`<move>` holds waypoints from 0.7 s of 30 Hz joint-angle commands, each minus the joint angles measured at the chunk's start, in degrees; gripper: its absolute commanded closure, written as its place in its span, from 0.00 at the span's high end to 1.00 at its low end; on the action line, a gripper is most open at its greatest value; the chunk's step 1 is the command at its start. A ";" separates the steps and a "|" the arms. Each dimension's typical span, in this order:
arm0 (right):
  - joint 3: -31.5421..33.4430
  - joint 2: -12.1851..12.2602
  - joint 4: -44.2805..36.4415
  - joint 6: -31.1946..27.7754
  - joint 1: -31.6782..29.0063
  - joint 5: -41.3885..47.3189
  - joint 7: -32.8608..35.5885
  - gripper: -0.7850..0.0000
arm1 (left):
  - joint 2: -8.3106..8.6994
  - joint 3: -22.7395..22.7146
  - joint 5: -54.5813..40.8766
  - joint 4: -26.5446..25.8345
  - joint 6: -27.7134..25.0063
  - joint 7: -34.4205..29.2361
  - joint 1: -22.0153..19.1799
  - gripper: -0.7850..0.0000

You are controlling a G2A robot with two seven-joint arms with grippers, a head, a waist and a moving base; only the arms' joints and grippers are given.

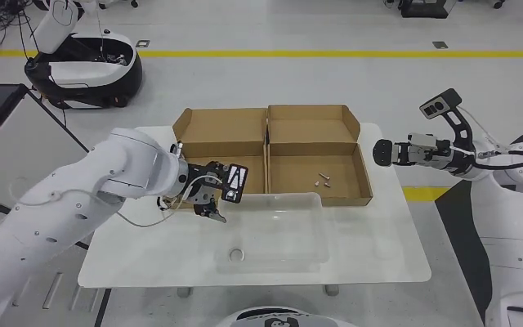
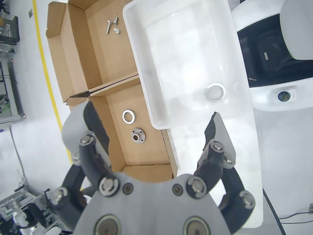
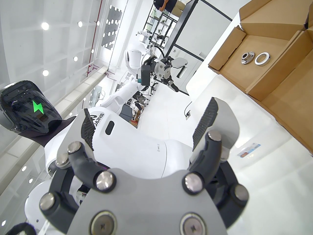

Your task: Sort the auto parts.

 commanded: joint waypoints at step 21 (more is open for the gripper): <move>0.00 0.00 0.00 0.00 0.00 0.00 0.00 1.00 | -6.79 29.18 -3.09 2.40 8.23 -8.24 -18.42 1.00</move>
